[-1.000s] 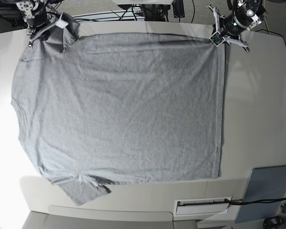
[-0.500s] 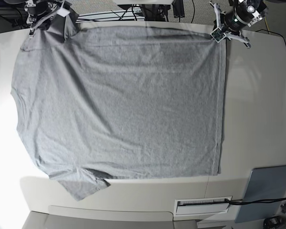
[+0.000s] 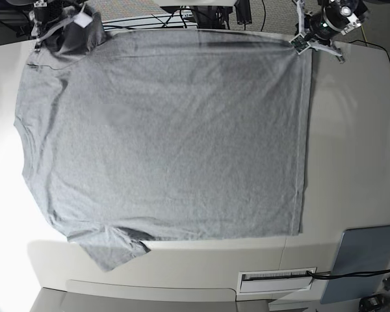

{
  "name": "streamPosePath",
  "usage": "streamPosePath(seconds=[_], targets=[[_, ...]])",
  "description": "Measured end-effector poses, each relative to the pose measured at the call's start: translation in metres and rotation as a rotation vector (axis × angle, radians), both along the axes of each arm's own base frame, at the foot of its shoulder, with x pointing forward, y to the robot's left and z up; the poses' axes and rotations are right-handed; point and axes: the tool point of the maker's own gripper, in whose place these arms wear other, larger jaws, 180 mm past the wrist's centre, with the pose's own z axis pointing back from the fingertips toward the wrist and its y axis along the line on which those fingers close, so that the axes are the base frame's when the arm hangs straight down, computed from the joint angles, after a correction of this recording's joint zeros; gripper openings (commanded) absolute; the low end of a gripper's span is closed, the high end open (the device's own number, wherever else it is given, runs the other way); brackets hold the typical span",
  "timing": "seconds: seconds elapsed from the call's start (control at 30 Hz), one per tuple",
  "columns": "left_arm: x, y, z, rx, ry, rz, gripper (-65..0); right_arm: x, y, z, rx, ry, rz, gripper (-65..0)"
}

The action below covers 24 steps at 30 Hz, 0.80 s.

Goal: Fold the T-shirt properly
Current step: 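Pull the held shoulder edge toward the arms, dragging the shirt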

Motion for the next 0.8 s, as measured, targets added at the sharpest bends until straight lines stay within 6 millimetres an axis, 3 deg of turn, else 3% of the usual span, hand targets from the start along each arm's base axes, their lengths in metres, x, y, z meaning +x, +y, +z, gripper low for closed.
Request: streamPosePath(seconds=[0.13,0.4,0.63,0.8], targets=[[0.023,0.005,0.023,-0.063,-0.071,0.074,-65.0,0.029,-0.003,0.011,0.001,-0.084,-0.001,-65.0],[0.071,0.022,0.036,-0.046,-0.211,0.186,-65.0,0.08,0.01,0.011,0.15,-0.116,-0.029,-65.0],[0.109,0.027,0.035,-0.1,-0.261,0.242,-65.0,0.127,0.025,0.025,0.25,-0.204,-0.046,-65.0],[0.128,0.017,0.028,-0.121,-0.268,0.224,-65.0,0.149,0.027,0.04,0.27,-0.263,-0.041,-65.0]])
